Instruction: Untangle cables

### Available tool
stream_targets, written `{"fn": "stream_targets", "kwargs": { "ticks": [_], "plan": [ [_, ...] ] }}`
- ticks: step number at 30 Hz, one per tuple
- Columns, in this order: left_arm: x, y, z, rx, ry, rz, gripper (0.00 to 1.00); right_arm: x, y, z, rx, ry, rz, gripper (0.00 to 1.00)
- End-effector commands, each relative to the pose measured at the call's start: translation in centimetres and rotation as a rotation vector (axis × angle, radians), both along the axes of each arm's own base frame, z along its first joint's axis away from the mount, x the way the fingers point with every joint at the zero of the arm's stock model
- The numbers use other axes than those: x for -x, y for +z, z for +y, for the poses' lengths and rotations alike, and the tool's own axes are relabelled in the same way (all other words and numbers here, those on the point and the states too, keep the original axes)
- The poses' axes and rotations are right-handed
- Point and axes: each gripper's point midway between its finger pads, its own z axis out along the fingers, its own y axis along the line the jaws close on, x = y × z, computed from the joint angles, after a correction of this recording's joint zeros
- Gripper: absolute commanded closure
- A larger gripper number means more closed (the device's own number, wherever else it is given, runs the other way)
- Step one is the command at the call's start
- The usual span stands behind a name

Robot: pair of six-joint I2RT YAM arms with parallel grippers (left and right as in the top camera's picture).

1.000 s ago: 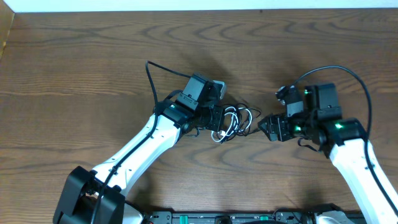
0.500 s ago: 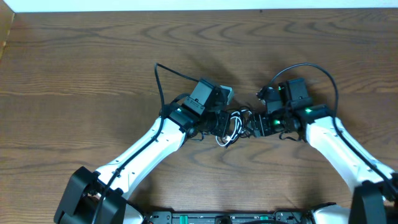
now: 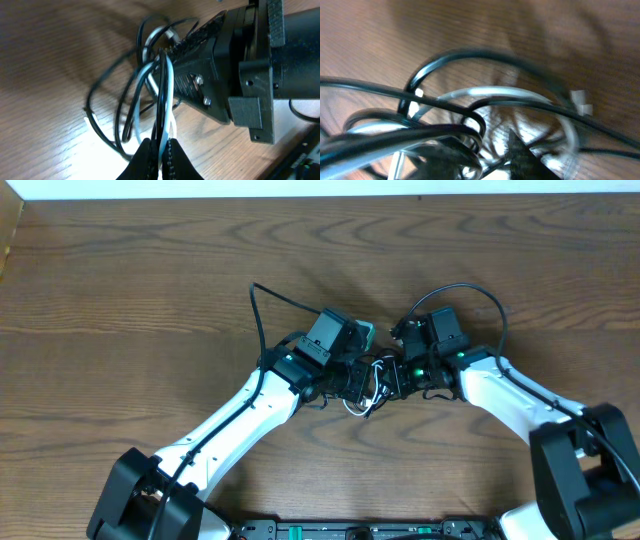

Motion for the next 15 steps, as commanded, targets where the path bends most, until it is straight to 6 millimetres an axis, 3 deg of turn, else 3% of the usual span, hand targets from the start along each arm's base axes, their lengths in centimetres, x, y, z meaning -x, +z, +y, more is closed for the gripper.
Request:
{"fn": "stream_targets", "kwargs": {
  "ticks": [1,6,11,15],
  "plan": [
    [-0.3,-0.9,1.4,-0.085,0.044,-0.011,0.93,-0.5,-0.6,0.4,-0.011,-0.052,0.039,0.97],
    [-0.5,-2.0,4.2,-0.230,0.094,-0.028,0.92,0.5,-1.7,-0.3,0.023,-0.066,0.101,0.99],
    [-0.5,-2.5,6.1,-0.325,0.124,-0.036,0.91,1.1,-0.7,-0.5,-0.011,-0.069,0.129,0.99],
    [-0.4,-2.5,6.1,-0.325,0.123,-0.034,0.55,1.0,2.6,0.7,-0.136,-0.015,0.083,0.99]
  ]
}}
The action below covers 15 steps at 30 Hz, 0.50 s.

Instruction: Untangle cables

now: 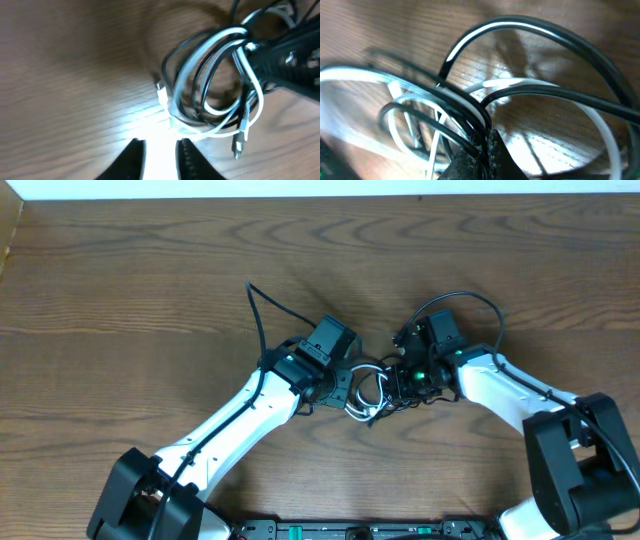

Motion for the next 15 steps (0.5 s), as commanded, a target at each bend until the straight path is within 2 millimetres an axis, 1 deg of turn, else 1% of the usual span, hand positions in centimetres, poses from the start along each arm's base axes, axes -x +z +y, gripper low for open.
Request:
{"fn": "stream_targets", "kwargs": {
  "ticks": [1,2,4,5,7,9,15],
  "plan": [
    [-0.5,-0.2,0.9,-0.046,0.021,-0.023,0.47,-0.8,4.4,1.2,-0.138,0.025,-0.078,0.99],
    [-0.5,-0.2,0.8,-0.040,0.020,-0.022,0.40,-0.8,5.2,1.4,-0.155,0.032,-0.096,0.99],
    [-0.5,-0.1,0.5,-0.025,0.016,-0.023,0.33,-0.9,6.5,1.4,-0.165,0.034,-0.132,0.99],
    [-0.6,0.0,0.0,-0.002,0.008,-0.022,0.28,-1.0,7.2,1.5,-0.172,0.036,-0.152,0.99],
    [-0.7,0.3,-0.9,0.045,-0.006,-0.022,0.23,-1.0,7.8,1.5,-0.178,0.037,-0.170,0.99],
    [-0.9,0.7,-1.8,0.086,-0.025,-0.034,0.22,-0.9,8.1,1.5,-0.182,0.038,-0.175,0.99],
    [-2.2,1.5,-2.8,0.128,-0.030,-0.091,0.21,0.1,8.8,2.4,-0.253,0.073,-0.136,0.99]
  ]
}}
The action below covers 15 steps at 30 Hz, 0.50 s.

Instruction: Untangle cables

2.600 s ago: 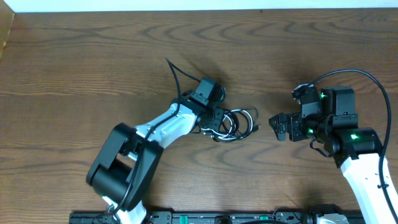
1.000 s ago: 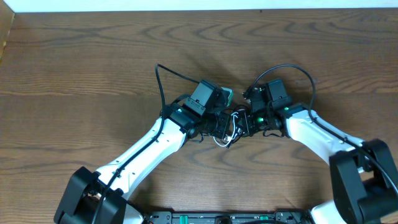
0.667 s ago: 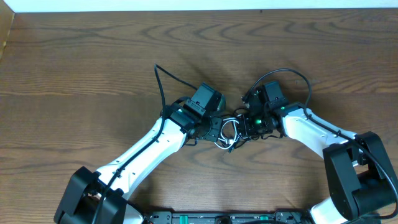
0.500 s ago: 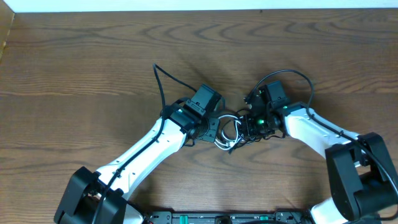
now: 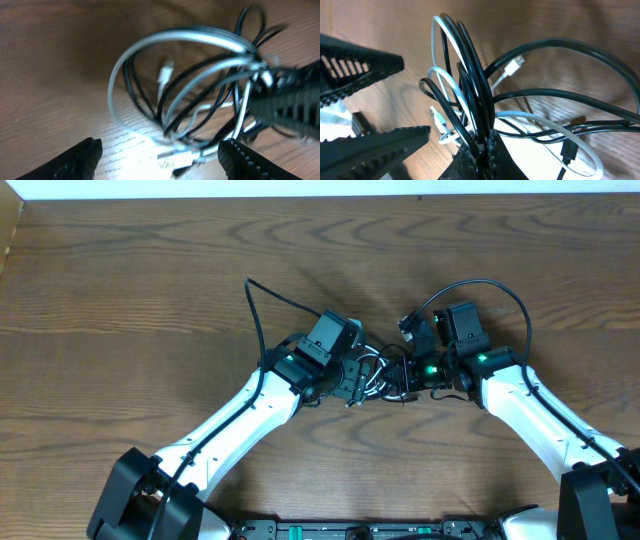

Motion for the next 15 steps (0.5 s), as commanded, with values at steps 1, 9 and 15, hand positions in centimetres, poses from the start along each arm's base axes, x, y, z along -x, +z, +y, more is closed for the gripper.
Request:
{"fn": "stream_targets", "kwargs": {
  "ticks": [1,9,15],
  "plan": [
    [-0.3,0.2,-0.5,0.022,-0.014,-0.012,0.21,0.6,1.7,1.3,-0.092,0.056,0.001,0.99],
    [-1.2,0.4,-0.3,0.007,0.006,-0.054,0.21,1.6,2.7,2.2,-0.172,0.102,0.032,0.99],
    [-2.2,-0.2,1.1,-0.070,0.051,-0.092,0.21,2.0,2.7,2.2,-0.179,0.107,0.054,0.99]
  ]
}}
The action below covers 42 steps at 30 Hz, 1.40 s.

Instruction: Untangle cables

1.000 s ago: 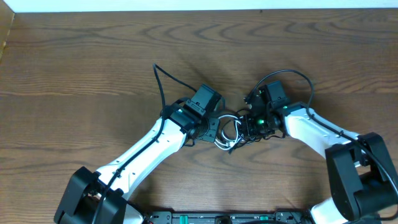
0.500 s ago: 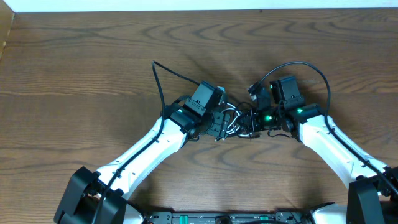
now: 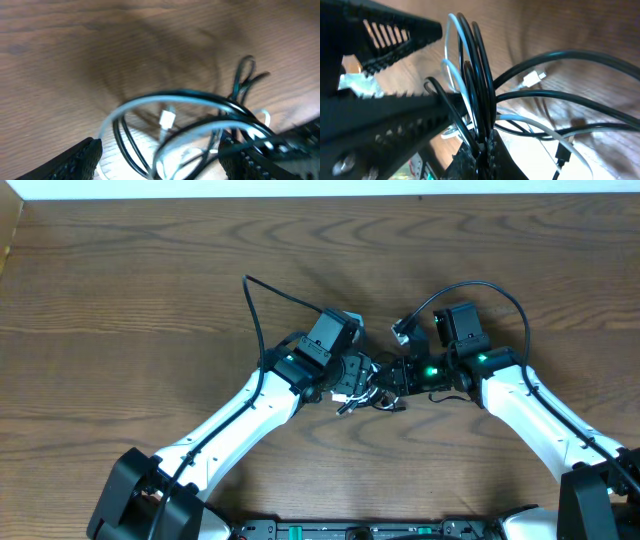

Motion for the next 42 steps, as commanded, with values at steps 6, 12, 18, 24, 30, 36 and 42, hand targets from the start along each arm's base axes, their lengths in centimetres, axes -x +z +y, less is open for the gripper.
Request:
{"fn": "stream_targets", "kwargs": {
  "ticks": [6,12,18,24,30,36,42],
  "plan": [
    [-1.1,-0.8,1.4,-0.085,0.044,-0.041,0.21,0.4,1.4,0.7,-0.061,0.036,0.000,0.99],
    [-1.0,-1.2,1.4,-0.091,0.043,-0.031,0.22,0.7,1.8,1.0,-0.089,0.052,0.009,0.99],
    [-1.0,-2.3,1.2,-0.098,0.037,-0.005,0.22,0.8,1.8,1.0,-0.092,0.054,0.011,0.99],
    [-1.2,-3.7,-0.2,-0.053,0.008,0.023,0.28,0.9,1.9,1.1,-0.098,0.057,0.013,0.99],
    [-1.8,-3.8,-0.2,-0.061,0.019,0.001,0.81,0.9,1.8,1.0,-0.097,0.056,0.016,0.99],
    [-2.2,-3.5,0.9,-0.075,0.046,-0.005,0.93,0.9,1.2,0.6,-0.059,0.041,0.021,0.99],
    [-3.1,-0.7,3.8,-0.054,0.124,-0.031,0.93,-0.1,-4.3,-6.3,0.417,-0.153,0.028,0.99]
  ]
}}
